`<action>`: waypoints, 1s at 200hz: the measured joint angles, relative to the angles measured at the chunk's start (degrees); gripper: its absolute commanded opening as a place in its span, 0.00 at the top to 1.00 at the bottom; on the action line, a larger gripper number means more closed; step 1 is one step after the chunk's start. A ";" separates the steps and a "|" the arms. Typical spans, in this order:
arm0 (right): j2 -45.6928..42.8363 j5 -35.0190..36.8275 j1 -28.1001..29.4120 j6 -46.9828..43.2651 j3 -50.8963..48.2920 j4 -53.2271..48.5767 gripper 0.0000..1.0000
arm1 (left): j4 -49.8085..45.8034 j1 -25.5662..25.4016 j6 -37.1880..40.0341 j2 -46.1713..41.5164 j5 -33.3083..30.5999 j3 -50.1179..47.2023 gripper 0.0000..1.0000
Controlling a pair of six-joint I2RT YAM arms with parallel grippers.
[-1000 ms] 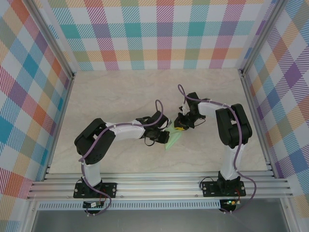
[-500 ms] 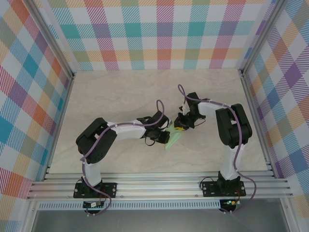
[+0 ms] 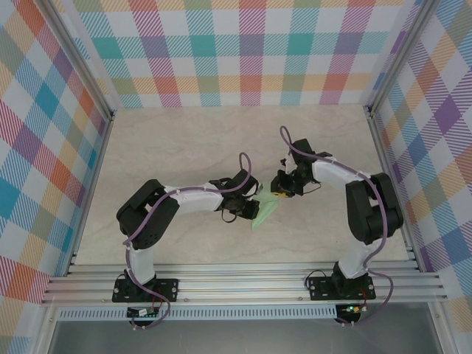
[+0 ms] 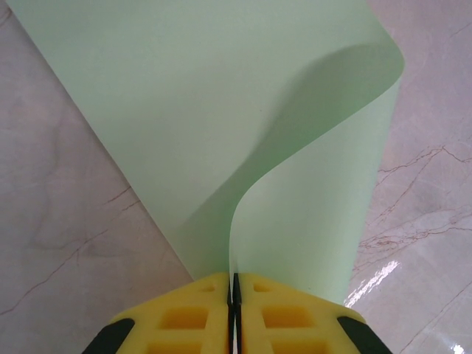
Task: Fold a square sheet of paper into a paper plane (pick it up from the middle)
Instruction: Third fold the triangle at the center of the table.
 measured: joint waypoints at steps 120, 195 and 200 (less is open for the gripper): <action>-2.56 -12.24 5.31 13.05 -12.81 15.69 0.90 | 0.09 0.04 0.00 0.07 0.20 0.00 0.89; 2.54 -9.01 5.86 13.09 -12.70 14.99 0.90 | 0.13 0.09 0.00 0.09 0.26 0.00 0.89; 2.64 -8.76 5.86 12.96 -12.70 14.91 0.90 | 0.13 0.09 0.00 0.09 0.26 0.00 0.89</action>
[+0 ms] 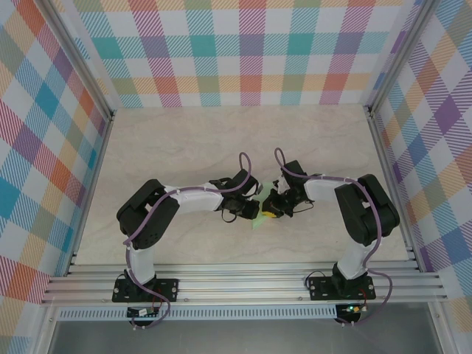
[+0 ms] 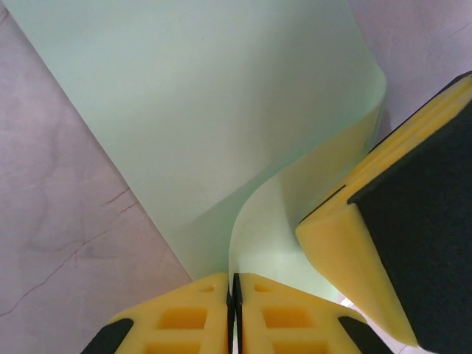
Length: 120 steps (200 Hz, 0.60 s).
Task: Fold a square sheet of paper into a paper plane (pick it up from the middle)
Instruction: Third fold the triangle at the center of the table.
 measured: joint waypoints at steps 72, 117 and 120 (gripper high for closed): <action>-0.26 1.01 0.00 -0.48 -0.26 0.15 0.89 | 0.04 0.00 0.02 0.13 0.02 0.00 0.89; -3.54 1.92 -0.39 -0.44 -0.61 0.13 0.88 | 0.17 0.02 0.17 0.20 0.24 0.00 0.89; -3.65 1.95 -0.46 -0.44 -0.59 0.13 0.88 | 0.17 0.02 0.22 0.20 0.24 0.00 0.89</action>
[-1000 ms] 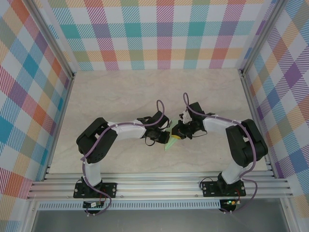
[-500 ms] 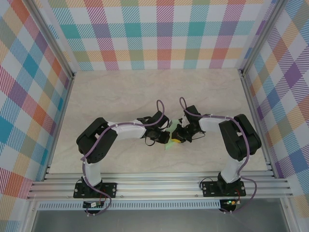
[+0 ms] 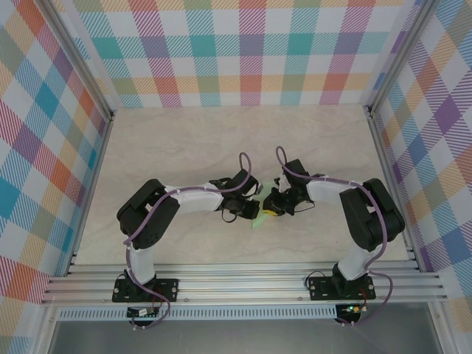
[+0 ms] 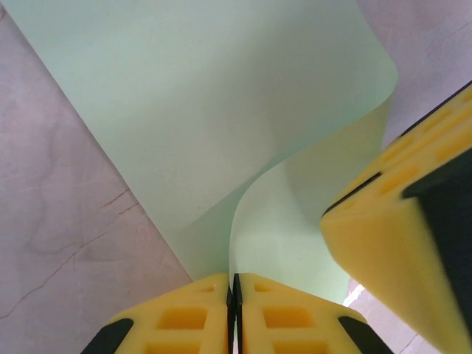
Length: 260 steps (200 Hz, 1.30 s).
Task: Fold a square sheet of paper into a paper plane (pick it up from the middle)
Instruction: Third fold the triangle at the center of the table.
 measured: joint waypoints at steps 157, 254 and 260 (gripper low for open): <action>0.61 0.79 -5.81 0.00 0.00 2.10 0.89 | 0.15 0.00 0.87 0.04 0.37 0.00 0.89; 3.30 1.64 -6.62 -0.92 0.07 3.13 0.89 | 0.04 0.11 0.87 0.04 0.63 0.02 0.89; 3.21 1.90 -6.60 -1.11 0.17 2.93 0.89 | 0.04 0.13 0.85 0.04 0.63 0.02 0.89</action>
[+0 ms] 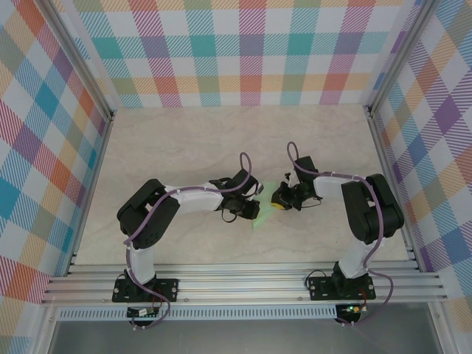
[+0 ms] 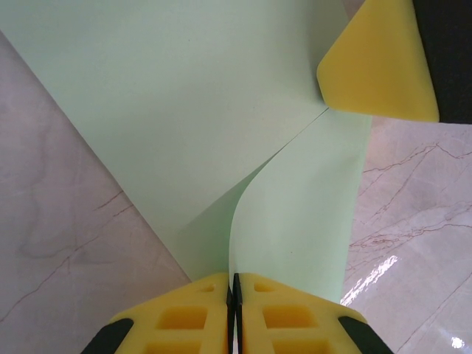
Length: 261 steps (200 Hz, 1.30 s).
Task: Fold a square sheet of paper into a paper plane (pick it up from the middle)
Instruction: Third fold the triangle at the center of the table.
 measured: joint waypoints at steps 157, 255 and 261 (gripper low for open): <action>-14.91 -0.83 9.75 15.82 -15.74 15.02 0.89 | -0.50 0.02 0.24 0.33 0.39 0.68 0.89; -8.59 0.98 11.98 21.29 -17.03 23.23 0.90 | -0.74 0.02 0.46 0.70 0.44 1.14 0.89; -8.59 0.87 11.93 21.33 -17.05 23.39 0.90 | -0.85 0.02 0.44 0.72 0.46 1.22 0.89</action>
